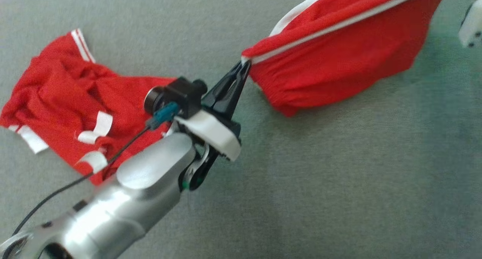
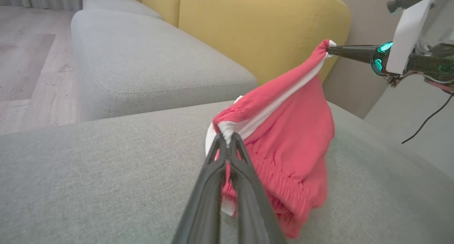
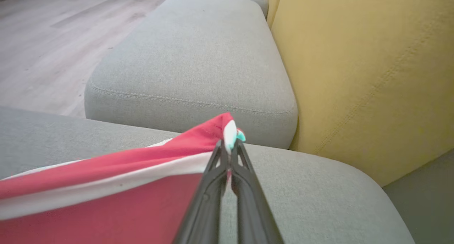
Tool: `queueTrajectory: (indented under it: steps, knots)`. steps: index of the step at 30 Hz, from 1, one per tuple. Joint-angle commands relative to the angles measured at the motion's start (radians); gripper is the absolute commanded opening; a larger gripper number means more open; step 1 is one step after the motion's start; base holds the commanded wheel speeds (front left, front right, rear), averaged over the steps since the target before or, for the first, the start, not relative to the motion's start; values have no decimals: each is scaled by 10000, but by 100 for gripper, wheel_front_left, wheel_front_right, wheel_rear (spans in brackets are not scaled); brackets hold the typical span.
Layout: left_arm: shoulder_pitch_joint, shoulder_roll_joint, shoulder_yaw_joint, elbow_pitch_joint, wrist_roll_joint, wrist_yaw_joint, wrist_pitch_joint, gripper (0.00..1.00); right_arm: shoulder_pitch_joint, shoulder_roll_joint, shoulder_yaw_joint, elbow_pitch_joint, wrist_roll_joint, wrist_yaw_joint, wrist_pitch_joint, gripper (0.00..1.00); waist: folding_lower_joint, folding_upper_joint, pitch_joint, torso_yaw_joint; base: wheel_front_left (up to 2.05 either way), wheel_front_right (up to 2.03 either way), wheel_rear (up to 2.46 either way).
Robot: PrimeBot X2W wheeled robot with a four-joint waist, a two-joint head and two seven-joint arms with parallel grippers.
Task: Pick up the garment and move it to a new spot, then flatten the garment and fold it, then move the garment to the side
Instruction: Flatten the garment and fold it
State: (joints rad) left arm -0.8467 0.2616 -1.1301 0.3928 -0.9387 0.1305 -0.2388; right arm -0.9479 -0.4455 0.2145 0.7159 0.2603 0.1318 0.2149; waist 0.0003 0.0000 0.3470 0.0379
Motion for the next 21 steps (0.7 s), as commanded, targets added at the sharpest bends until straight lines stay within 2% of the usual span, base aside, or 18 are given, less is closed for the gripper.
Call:
queueTrajectory:
  steps: [1, 13, 14, 15, 16, 17, 18, 21]
  knots:
    - [-464, 122, 389, -70, 106, -29, -38, 0, -356, -34, 62, -140, -132, -11, -152, 0, -3, 0, 528, 454, 0, 0, 0]
    - [-1281, -817, 170, 906, 492, -355, -98, 0, -2070, 256, 422, 2254, -695, -11, -901, 0, -3, 0, 1503, 1252, 0, 0, 0]
    - [-1311, -875, 160, 952, 506, -383, -104, 0, -2151, 240, 497, 2430, -756, -11, -929, 9, -3, 0, 1551, 1300, 0, 0, 0]
    - [-1335, -926, 168, 1000, 515, -400, -113, 0, -2233, 217, 517, 2611, -811, -11, -983, 100, -3, 0, 1591, 1334, 0, 0, 0]
    - [-1354, -971, 180, 1050, 522, -406, -121, 0, -2329, 192, 536, 2772, -899, -11, -1065, 100, -3, 0, 1625, 1358, 0, 0, 0]
    - [-1371, -1009, 194, 1098, 536, -405, -129, 47, -2431, 178, 465, 2937, -944, -11, -1180, 100, -3, 0, 1650, 1373, 0, 0, 0]
    - [-1383, -1043, 213, 1145, 553, -391, -138, 100, -2520, 187, 391, 3088, -989, -11, -1312, 100, -3, 0, 1666, 1381, 0, 0, 0]
    - [-1374, -1097, 255, 1306, 603, -360, -160, 100, -2696, 237, 236, 3531, -1202, -11, -1657, 100, -3, 0, 1627, 1357, 0, 0, 0]
